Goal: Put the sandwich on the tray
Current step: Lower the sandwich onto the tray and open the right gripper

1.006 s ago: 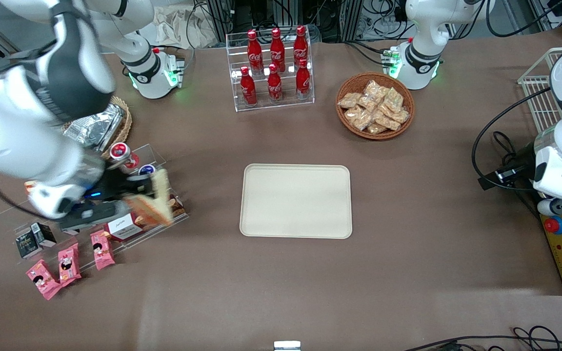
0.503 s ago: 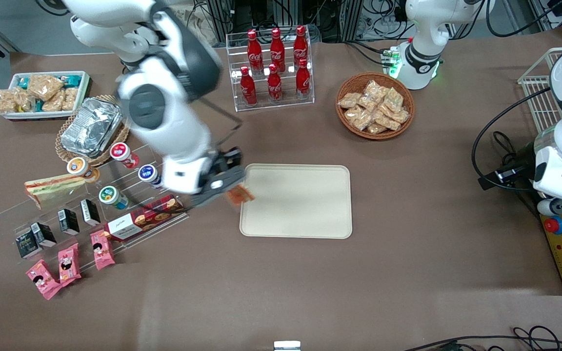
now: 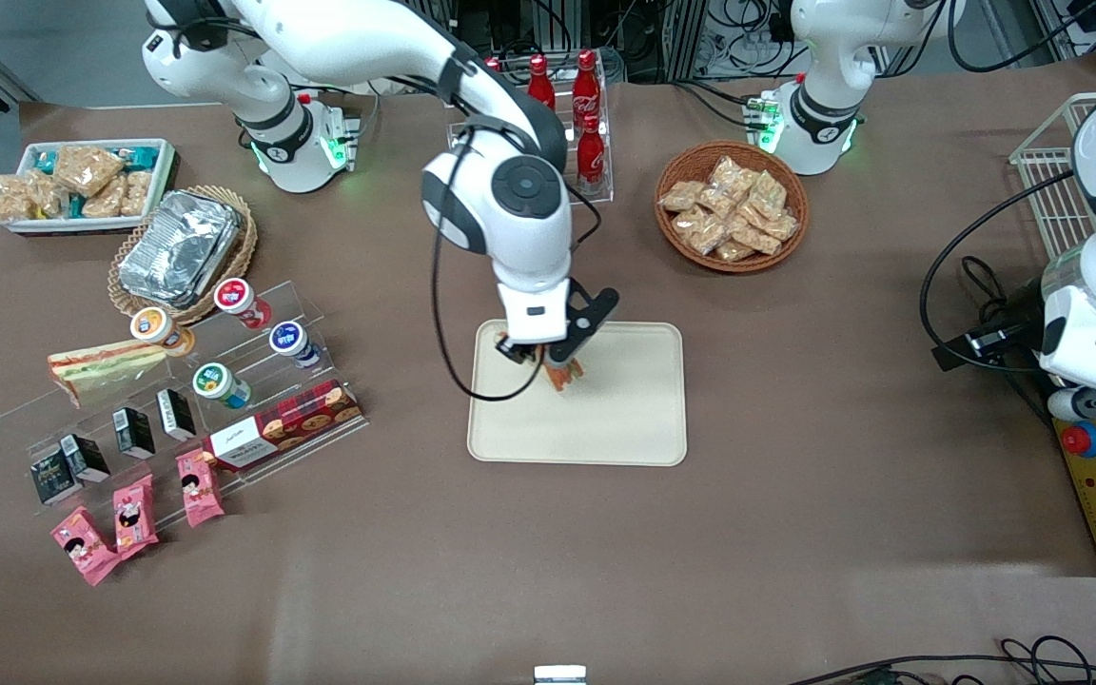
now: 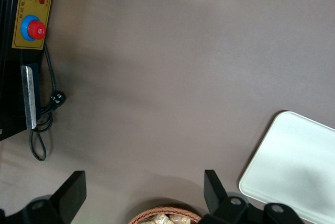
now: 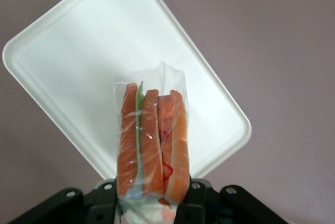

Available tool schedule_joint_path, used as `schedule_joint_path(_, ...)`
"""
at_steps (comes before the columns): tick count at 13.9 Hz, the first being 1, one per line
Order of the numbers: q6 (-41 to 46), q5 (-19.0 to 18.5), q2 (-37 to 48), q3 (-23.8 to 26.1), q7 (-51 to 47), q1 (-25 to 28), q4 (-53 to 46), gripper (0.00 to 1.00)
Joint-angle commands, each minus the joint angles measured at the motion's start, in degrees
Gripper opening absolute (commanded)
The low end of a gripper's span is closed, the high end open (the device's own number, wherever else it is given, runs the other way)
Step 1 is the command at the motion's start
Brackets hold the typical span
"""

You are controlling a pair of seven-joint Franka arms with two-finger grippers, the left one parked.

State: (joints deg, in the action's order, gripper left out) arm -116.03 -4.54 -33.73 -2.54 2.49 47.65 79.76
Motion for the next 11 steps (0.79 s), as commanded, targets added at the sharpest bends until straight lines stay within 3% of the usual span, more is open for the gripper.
schedule_joint_path(1,-4.02,-7.38,-3.44,-0.27,1.81,1.39,-0.84,0.38)
schedule_joint_path(3,-7.27,-9.26,-5.11,-0.27,4.78,1.48,-0.84,0.38)
schedule_joint_path(11,-15.01,-9.43,-10.83,-0.63,15.43,0.52,-0.84,0.40)
